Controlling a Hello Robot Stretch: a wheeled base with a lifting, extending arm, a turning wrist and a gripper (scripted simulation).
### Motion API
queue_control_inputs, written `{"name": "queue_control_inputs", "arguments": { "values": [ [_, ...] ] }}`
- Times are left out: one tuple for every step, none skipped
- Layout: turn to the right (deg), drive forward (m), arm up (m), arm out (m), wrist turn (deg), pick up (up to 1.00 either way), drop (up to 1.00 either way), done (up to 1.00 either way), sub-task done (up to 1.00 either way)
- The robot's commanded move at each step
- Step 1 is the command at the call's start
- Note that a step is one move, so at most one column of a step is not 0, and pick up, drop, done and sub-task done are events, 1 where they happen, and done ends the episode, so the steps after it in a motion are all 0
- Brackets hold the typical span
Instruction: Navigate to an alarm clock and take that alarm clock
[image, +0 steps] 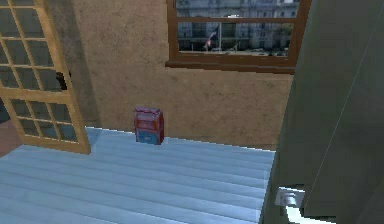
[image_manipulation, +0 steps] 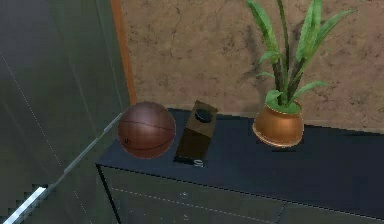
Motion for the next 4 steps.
{"name": "queue_control_inputs", "arguments": {
  "values": [
    [0.0,0.0,0.38,0.0,0.0,0.0,0.0,0.0,0.0],
    [0.0,0.0,0.0,0.28,0.0,0.0,0.0,0.0,0.0],
    [0.0,0.0,0.0,0.0,45.0,0.0,0.0,0.0,0.0],
    [0.0,0.0,0.0,0.0,45.0,0.0,0.0,0.0,0.0]
  ]
}}
